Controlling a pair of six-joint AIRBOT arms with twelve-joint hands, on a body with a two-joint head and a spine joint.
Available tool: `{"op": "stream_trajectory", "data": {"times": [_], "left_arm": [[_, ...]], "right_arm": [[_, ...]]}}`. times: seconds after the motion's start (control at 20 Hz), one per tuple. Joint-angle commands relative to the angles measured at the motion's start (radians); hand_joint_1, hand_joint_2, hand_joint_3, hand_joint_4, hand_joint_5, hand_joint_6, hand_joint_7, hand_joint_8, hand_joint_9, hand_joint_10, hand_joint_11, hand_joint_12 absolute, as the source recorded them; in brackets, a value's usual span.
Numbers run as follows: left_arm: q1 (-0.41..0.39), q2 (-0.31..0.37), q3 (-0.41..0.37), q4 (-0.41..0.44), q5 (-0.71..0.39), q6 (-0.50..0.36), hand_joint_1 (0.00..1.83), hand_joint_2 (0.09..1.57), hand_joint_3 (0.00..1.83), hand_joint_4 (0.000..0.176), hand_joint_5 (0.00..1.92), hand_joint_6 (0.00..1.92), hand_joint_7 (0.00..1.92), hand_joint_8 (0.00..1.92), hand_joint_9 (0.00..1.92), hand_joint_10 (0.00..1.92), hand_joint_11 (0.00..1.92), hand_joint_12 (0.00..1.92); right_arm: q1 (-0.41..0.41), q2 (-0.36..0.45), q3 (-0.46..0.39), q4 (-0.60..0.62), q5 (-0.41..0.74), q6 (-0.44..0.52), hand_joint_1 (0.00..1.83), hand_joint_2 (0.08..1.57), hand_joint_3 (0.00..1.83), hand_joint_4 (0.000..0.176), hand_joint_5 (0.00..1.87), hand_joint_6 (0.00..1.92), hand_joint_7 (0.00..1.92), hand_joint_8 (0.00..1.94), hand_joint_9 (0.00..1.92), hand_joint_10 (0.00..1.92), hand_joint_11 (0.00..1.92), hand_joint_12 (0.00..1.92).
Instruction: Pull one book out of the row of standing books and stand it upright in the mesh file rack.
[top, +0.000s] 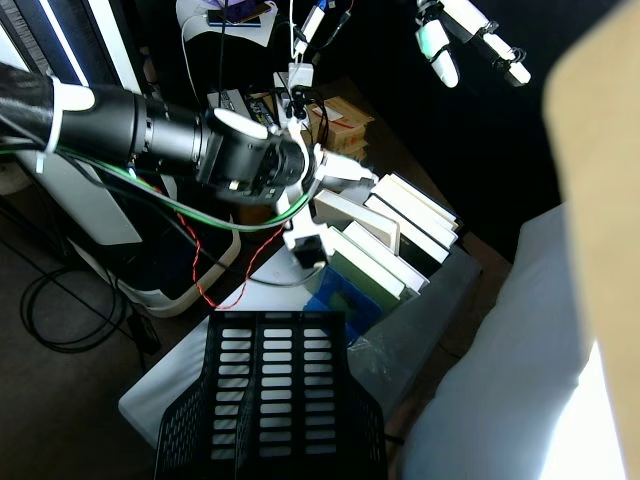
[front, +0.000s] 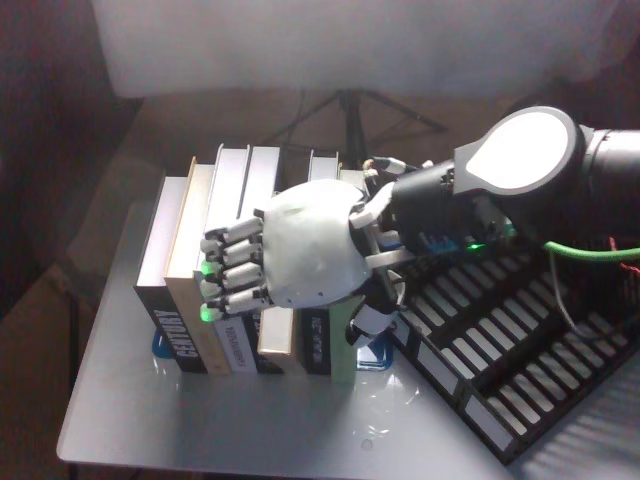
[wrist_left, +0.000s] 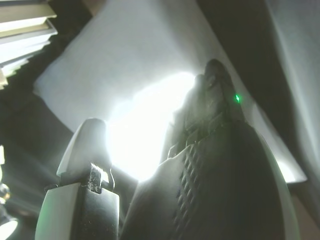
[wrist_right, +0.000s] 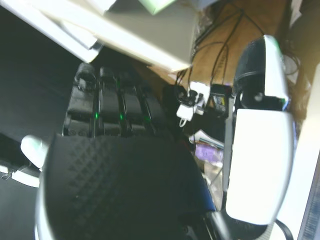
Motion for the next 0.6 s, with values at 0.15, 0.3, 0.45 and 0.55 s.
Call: {"op": "stream_trajectory", "data": {"times": [0.15,0.3,0.45,0.55], "left_arm": [[-0.004,0.012,0.005,-0.033,-0.133,-0.002,0.52,1.45,0.02,0.066,0.02,0.01,0.0,0.0,0.0,0.0,0.0,0.0],[0.0,0.011,0.007,-0.036,-0.133,-0.005,0.56,1.44,0.01,0.051,0.02,0.0,0.0,0.0,0.0,0.0,0.0,0.0],[0.007,0.011,0.007,-0.042,-0.138,-0.007,0.56,1.45,0.01,0.055,0.02,0.0,0.0,0.0,0.0,0.0,0.0,0.0],[0.009,0.011,0.006,-0.045,-0.139,-0.008,0.59,1.45,0.01,0.059,0.03,0.0,0.0,0.0,0.0,0.0,0.0,0.0]], "right_arm": [[0.001,-0.014,0.028,0.013,-0.029,-0.006,0.87,0.89,0.0,0.0,0.0,0.0,0.0,0.0,0.0,0.0,0.0,0.0],[-0.015,-0.039,0.05,0.013,-0.036,-0.006,0.9,0.92,0.01,0.0,0.0,0.0,0.0,0.0,0.0,0.0,0.0,0.0],[-0.034,-0.063,0.062,0.022,-0.038,-0.006,0.82,0.93,0.01,0.0,0.0,0.0,0.0,0.0,0.0,0.0,0.0,0.0],[-0.044,-0.069,0.057,0.032,-0.037,-0.006,0.8,0.9,0.0,0.0,0.0,0.0,0.0,0.0,0.0,0.0,0.0,0.0]]}}
